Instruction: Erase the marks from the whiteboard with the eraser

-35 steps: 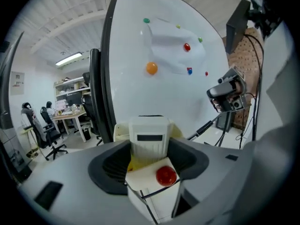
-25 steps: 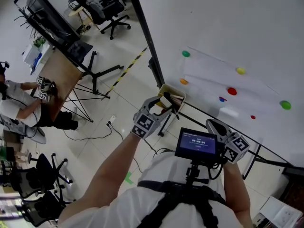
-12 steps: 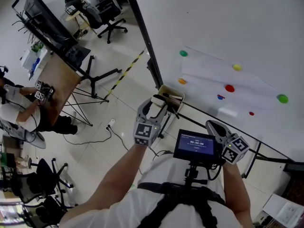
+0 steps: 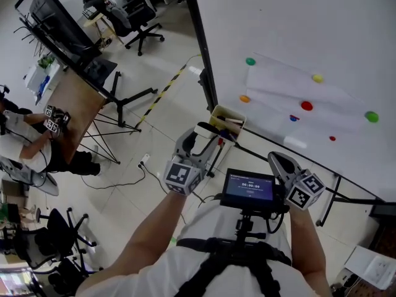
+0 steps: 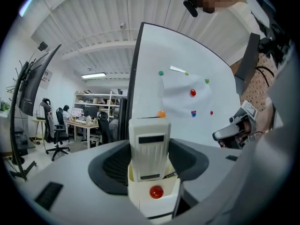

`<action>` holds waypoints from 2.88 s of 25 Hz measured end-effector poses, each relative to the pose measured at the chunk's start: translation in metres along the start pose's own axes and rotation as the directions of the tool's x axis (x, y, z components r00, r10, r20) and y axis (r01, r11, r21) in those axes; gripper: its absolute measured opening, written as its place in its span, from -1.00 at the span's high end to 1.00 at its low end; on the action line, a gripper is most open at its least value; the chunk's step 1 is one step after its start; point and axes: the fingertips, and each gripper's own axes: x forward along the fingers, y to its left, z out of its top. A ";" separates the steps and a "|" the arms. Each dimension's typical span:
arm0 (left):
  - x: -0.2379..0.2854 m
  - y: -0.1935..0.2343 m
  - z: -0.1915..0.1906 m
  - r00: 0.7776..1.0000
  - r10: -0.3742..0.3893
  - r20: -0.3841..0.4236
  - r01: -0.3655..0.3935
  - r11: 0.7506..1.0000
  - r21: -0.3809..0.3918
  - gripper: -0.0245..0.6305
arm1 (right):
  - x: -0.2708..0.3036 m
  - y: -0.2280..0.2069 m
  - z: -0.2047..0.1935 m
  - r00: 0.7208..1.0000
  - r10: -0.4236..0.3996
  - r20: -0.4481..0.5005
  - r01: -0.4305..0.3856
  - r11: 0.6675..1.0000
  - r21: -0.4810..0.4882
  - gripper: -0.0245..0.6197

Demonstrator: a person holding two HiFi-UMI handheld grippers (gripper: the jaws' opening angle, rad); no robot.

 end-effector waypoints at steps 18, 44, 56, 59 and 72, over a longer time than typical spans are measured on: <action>-0.023 -0.081 -0.036 0.930 -0.365 -0.042 0.363 0.930 -0.055 0.08 | -0.058 0.022 -0.029 0.965 -0.232 0.122 0.235 0.972 -0.014 0.89; -0.011 -0.522 -0.013 0.758 -0.623 -0.193 0.646 0.758 0.091 0.08 | -0.497 0.032 0.002 0.821 -0.447 0.356 0.481 0.877 -0.008 0.89; 0.007 -0.648 0.029 0.822 -0.550 -0.148 0.567 0.770 0.292 0.08 | -0.659 0.011 0.016 0.781 -0.480 0.401 0.533 0.845 -0.027 0.89; 0.011 -0.658 0.048 0.823 -0.552 -0.135 0.559 0.743 0.369 0.08 | -0.665 0.002 0.030 0.777 -0.463 0.427 0.526 0.850 -0.034 0.89; 0.110 -0.682 0.056 0.734 -0.672 -0.093 0.659 0.674 0.334 0.07 | -0.633 -0.076 0.101 0.782 -0.482 0.395 0.560 0.822 -0.107 0.89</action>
